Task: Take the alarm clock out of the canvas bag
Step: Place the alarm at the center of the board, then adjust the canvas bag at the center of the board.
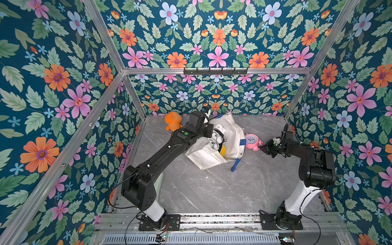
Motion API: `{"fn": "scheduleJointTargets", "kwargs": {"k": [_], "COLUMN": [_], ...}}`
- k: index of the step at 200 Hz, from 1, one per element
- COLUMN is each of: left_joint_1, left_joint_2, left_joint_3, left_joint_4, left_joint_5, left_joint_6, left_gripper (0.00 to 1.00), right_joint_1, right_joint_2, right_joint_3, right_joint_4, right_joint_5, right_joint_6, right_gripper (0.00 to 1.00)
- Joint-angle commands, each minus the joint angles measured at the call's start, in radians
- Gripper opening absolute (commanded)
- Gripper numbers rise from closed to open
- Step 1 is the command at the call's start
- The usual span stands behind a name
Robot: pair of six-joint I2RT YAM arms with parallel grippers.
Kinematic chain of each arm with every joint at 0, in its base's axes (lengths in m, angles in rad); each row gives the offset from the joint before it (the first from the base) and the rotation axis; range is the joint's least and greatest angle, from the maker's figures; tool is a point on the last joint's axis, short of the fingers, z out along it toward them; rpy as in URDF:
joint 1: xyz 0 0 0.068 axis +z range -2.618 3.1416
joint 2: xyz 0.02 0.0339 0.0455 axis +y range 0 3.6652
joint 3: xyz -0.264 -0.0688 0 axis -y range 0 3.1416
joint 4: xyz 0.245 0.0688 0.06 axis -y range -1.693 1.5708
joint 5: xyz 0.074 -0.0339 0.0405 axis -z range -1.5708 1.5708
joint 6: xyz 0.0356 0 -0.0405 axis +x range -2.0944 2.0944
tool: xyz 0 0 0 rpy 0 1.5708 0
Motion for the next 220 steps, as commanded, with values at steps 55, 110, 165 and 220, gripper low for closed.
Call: {"fn": "scheduleJointTargets", "kwargs": {"k": [55, 110, 165, 220], "left_joint_1": [0.0, 0.0, 0.0, 0.0], "left_joint_2": [0.006, -0.003, 0.002, 0.006], "left_joint_3": [0.022, 0.023, 0.046, 0.052], "left_joint_4": [0.011, 0.003, -0.013, -0.019], "left_joint_5": [0.024, 0.02, 0.066, 0.11], "left_joint_6": [-0.006, 0.003, 0.046, 0.089], "left_gripper": [0.0, 0.0, 0.0, 0.0], "right_joint_1": [-0.005, -0.011, -0.005, 0.093], "right_joint_2": [0.014, -0.061, -0.245, -0.447], "right_joint_3": [0.02, 0.017, 0.057, 0.139], "right_joint_4": [-0.07, -0.091, -0.136, -0.15], "right_joint_5": [0.073, 0.074, 0.027, 0.0], "right_joint_6": [-0.019, -0.025, -0.043, -0.101], "right_gripper": [0.23, 0.26, 0.27, 0.28]}}
